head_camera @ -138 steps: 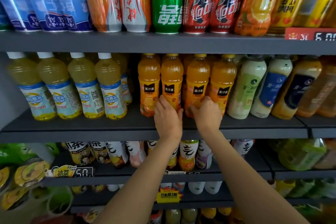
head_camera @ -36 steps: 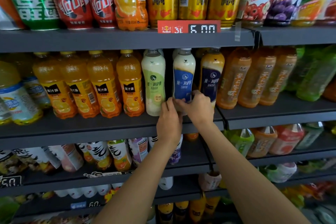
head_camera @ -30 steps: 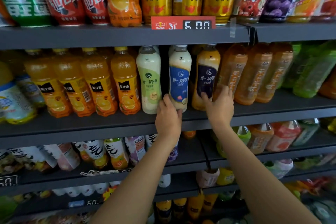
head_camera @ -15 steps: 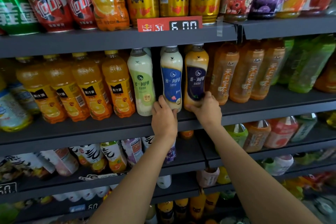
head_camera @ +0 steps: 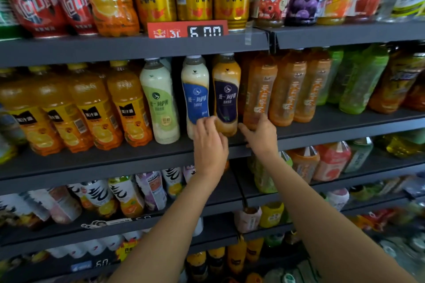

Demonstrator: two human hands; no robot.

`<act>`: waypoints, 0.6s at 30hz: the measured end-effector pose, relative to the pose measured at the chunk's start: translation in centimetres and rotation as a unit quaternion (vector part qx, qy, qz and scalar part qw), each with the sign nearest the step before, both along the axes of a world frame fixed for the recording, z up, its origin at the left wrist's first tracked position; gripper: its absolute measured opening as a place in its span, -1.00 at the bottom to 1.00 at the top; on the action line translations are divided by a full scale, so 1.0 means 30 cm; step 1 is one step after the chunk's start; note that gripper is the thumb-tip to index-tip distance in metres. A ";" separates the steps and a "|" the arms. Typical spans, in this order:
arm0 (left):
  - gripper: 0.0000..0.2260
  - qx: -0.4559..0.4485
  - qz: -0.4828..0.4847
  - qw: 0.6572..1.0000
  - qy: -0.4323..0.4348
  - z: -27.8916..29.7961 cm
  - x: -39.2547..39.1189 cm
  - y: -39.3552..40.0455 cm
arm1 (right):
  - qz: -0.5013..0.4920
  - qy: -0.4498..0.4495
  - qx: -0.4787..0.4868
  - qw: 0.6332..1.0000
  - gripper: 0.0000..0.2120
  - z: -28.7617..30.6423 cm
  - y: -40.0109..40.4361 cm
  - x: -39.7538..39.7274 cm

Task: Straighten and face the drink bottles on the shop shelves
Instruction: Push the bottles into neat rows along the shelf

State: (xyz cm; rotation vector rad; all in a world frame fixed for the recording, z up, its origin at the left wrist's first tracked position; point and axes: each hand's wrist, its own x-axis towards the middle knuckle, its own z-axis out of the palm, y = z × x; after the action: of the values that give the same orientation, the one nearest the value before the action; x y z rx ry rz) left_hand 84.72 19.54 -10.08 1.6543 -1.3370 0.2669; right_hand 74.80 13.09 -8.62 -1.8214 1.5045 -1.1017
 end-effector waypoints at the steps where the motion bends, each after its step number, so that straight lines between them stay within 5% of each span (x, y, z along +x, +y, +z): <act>1: -0.70 0.001 -0.018 1.000 -0.007 0.019 -0.026 -0.014 | -0.018 -0.012 -0.014 1.000 -0.65 0.007 -0.004 -0.031; 7: -0.57 0.065 -0.049 0.997 -0.006 0.048 -0.182 -0.136 | -0.135 -0.013 -0.064 0.989 -0.49 0.074 -0.091 -0.200; 13: -0.36 0.168 0.076 0.964 0.192 0.019 -0.317 -0.323 | -0.017 0.139 -0.020 0.990 -0.46 0.060 -0.255 -0.356; 18: -0.38 0.191 0.164 0.951 0.181 0.009 -0.371 -0.368 | 0.029 0.180 -0.008 0.983 -0.33 0.046 -0.299 -0.376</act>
State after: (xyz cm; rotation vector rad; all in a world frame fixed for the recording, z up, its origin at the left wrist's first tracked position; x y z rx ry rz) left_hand 73.59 8.49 -9.81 2.1313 -0.8665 -0.1123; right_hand 63.53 4.11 -7.25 -2.1476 1.6279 -0.7860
